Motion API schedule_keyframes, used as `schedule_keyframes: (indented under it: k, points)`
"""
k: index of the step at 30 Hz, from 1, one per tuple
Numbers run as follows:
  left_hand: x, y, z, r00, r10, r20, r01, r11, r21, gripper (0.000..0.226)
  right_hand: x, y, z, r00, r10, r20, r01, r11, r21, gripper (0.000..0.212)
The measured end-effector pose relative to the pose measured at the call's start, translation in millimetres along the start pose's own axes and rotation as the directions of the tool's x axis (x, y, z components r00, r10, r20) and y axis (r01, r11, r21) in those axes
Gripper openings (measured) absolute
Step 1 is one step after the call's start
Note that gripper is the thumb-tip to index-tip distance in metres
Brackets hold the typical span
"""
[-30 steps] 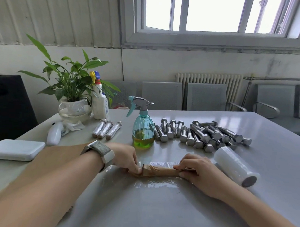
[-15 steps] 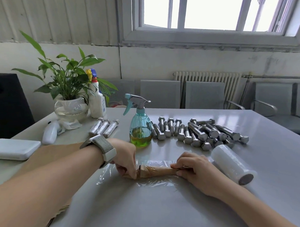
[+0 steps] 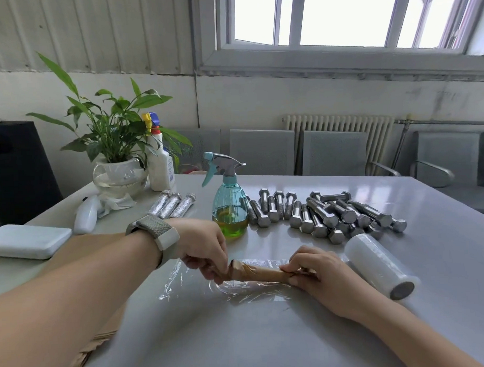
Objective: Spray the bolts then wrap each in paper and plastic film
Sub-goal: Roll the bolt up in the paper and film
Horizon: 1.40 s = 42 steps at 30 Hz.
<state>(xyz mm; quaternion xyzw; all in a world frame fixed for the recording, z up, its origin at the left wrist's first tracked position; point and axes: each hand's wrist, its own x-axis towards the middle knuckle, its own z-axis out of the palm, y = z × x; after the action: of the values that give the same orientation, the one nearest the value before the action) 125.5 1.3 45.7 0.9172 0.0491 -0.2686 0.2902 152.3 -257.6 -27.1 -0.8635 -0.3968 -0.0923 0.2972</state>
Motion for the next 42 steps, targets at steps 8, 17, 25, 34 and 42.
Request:
schedule_keyframes:
  k: [8,17,25,34,42]
  points:
    - [2,-6,13,0.988,0.058,-0.14,-0.085,0.977,-0.193,0.014,0,-2,0,1.0,0.014,0.001,-0.014,1.0,0.004,0.013]
    - [10,-8,29,0.962,-0.038,-0.272,-0.054,0.945,-0.322,0.018,0,-1,1,0.999,0.025,0.021,-0.026,1.0,0.009,0.011]
    - [-3,-16,39,0.963,-0.174,-0.204,-0.038,0.663,-0.747,0.017,-1,4,4,0.999,0.036,0.012,-0.036,0.999,0.021,0.013]
    - [1,-15,45,0.932,-0.168,-0.323,-0.084,0.765,-0.639,0.014,-1,3,5,0.999,0.039,0.02,-0.04,0.999,0.023,0.014]
    - [0,-4,48,0.916,-0.083,-0.393,-0.047,0.95,-0.31,0.021,-2,4,5,0.999,0.037,0.022,-0.038,0.999,0.032,0.014]
